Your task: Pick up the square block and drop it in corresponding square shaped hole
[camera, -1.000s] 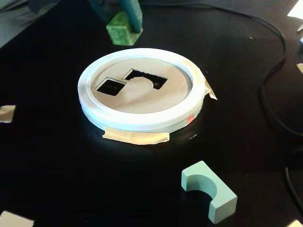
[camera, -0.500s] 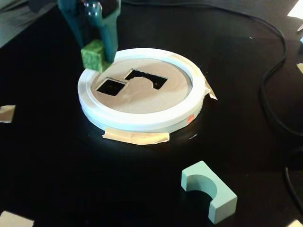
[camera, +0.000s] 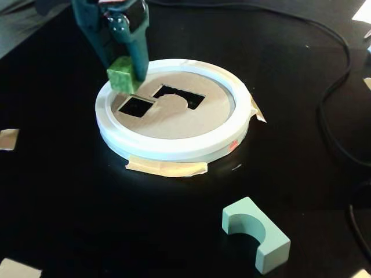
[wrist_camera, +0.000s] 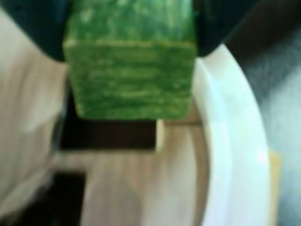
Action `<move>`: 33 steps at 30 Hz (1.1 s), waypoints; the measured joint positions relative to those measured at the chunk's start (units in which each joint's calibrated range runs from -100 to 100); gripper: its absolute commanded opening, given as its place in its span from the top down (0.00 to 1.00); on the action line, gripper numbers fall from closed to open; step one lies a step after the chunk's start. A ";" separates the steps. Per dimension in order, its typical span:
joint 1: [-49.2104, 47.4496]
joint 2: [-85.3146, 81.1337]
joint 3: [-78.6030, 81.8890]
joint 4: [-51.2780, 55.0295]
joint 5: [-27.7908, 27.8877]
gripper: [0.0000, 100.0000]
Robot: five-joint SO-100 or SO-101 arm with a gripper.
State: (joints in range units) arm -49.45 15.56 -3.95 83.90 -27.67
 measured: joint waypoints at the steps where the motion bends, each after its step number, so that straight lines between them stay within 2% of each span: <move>1: 0.10 0.00 0.00 -0.48 0.00 0.64; 24: 0.20 5.44 0.20 -6.01 1.17 0.63; 25: 0.20 5.44 0.20 -6.01 1.17 0.60; 31: 0.20 5.44 0.20 -5.92 1.17 0.24; 33: 0.20 5.44 0.20 -5.92 1.17 0.22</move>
State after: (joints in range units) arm -49.25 21.00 -3.76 77.98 -26.50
